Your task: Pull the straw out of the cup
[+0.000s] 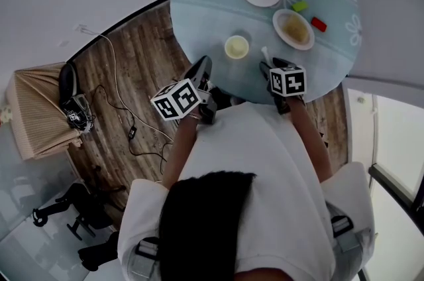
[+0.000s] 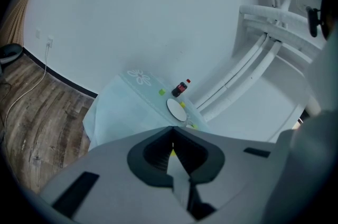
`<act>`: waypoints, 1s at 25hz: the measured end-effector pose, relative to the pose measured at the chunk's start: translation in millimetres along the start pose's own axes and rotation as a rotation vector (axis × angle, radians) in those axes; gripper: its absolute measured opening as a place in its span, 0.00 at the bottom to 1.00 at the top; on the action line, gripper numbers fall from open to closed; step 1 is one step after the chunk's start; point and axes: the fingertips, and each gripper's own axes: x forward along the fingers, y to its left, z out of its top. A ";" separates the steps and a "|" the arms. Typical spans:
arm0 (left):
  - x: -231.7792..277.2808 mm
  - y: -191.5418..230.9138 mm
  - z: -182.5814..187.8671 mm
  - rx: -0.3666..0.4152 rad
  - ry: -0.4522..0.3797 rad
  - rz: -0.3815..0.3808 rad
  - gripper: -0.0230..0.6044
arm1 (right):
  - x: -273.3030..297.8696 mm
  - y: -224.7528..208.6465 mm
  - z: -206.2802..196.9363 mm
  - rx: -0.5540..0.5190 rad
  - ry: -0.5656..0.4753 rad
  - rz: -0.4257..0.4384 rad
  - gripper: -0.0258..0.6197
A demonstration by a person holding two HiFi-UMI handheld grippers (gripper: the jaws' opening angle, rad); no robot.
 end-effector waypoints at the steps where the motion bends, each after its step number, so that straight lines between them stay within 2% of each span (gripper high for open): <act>1: 0.5 -0.4 -0.1 0.002 -0.001 -0.001 0.05 | -0.3 0.0 0.7 0.002 -0.003 0.002 0.33; 9: -0.2 -8.2 9.0 0.064 -0.027 -0.009 0.05 | -14.3 0.2 11.0 0.065 -0.078 0.023 0.33; 18: -6.0 -18.4 24.5 0.113 -0.087 -0.008 0.05 | -62.5 11.2 51.1 0.028 -0.245 0.048 0.33; 25: -5.0 -42.4 21.0 0.171 -0.093 -0.044 0.05 | -98.5 23.0 66.9 -0.006 -0.321 0.070 0.33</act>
